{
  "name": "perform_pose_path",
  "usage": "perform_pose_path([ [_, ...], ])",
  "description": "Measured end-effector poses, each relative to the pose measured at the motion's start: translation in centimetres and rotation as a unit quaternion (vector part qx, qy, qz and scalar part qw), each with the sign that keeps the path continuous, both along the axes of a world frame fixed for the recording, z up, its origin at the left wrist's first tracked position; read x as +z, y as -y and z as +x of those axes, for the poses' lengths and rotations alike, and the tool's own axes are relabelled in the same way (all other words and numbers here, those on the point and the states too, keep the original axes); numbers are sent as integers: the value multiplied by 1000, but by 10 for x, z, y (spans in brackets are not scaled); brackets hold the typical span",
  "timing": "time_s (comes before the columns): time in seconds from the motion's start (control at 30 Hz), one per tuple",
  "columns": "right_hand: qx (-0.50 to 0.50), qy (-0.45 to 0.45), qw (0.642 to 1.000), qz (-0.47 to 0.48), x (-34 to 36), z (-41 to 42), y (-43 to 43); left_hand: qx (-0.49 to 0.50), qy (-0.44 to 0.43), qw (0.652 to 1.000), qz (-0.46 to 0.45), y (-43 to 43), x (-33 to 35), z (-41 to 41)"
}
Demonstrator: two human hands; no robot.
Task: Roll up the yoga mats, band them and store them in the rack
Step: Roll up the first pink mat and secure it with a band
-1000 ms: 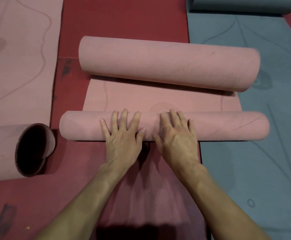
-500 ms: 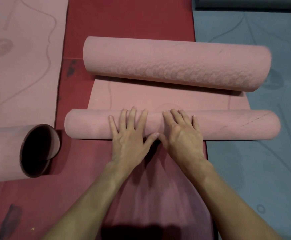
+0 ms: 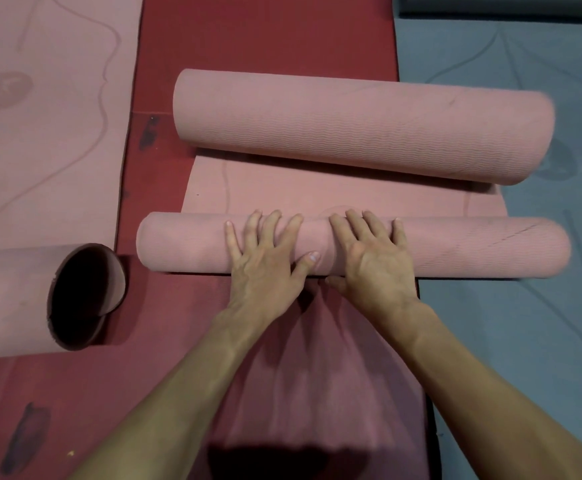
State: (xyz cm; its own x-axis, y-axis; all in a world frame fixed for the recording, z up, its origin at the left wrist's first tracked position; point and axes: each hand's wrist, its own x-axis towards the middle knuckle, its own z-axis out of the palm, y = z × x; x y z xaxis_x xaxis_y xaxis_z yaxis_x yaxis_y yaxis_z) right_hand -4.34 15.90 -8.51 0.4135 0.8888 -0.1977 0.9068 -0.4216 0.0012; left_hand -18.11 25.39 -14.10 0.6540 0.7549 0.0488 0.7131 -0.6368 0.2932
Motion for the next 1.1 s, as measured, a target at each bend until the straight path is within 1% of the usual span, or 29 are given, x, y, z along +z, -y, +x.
perform_pose_path([
  [0.2,-2,38,999,18,-13,-2,-3,2,0,1000,-2,0,0,-1],
  [0.5,1,68,998,-20,-16,0,-11,3,-10,1000,-10,-1,2,1],
  [0.63,-3,80,997,-18,-15,-2,-12,-1,-18,1000,-21,-1,5,-1],
  [0.77,-5,72,997,-16,-12,-2,-14,-4,-29,999,-37,-1,8,0],
  [0.9,13,62,997,-33,-6,2,-14,-8,-33,998,-46,-1,11,-2],
  [1.1,30,44,997,-48,4,5,-19,1,-6,999,-42,-2,13,-3],
])
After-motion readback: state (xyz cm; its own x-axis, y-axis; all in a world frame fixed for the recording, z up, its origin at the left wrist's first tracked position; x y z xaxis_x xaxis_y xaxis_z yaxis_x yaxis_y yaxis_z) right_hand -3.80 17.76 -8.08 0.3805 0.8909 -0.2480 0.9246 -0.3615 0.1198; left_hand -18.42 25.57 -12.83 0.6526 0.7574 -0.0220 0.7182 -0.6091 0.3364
